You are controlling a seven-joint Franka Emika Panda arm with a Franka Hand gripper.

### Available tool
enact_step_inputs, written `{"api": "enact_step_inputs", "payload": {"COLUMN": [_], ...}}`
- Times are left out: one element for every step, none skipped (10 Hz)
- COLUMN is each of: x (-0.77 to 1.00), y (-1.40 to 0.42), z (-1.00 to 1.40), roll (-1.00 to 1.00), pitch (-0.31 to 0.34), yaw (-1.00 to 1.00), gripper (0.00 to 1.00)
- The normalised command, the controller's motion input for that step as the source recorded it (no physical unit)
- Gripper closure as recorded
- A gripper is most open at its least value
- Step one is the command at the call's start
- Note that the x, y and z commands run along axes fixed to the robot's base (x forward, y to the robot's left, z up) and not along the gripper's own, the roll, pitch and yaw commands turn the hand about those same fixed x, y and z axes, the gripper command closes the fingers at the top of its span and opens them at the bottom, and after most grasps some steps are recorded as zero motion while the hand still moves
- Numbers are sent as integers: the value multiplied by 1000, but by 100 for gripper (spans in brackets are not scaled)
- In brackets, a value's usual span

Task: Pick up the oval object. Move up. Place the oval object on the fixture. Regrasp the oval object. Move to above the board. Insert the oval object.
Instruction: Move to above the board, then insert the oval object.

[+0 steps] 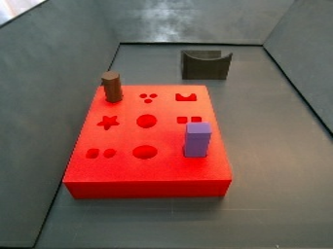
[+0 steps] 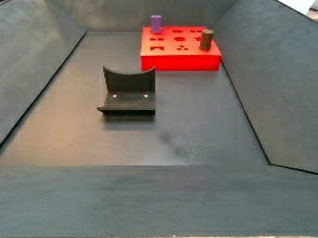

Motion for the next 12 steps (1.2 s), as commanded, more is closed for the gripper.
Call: {"api": "enact_step_inputs", "payload": {"x": [-160,-131,-94,-75,-65,-51,-36,0,-43,0,17,0], "y": [-93,-58,-14,18,27,14,10,0,-26,0,0,-117], "z": [62,46,15,9,1,-2,0,0,-211,-471,-446,-534], "roll": [-1000,-1000,-1000,-781,-557,-369,-245,-6,-84,-316,-334,-256], "pitch": [-67,-71,-93,-87,-79,-65,-44,0,-120,-117,-119,-120], "yaw": [7,6,-1,-2,-5,-7,-8,0,20,0,0,0], "gripper": [100,100,100,100,100,100,100,100,100,100,100,100]}}
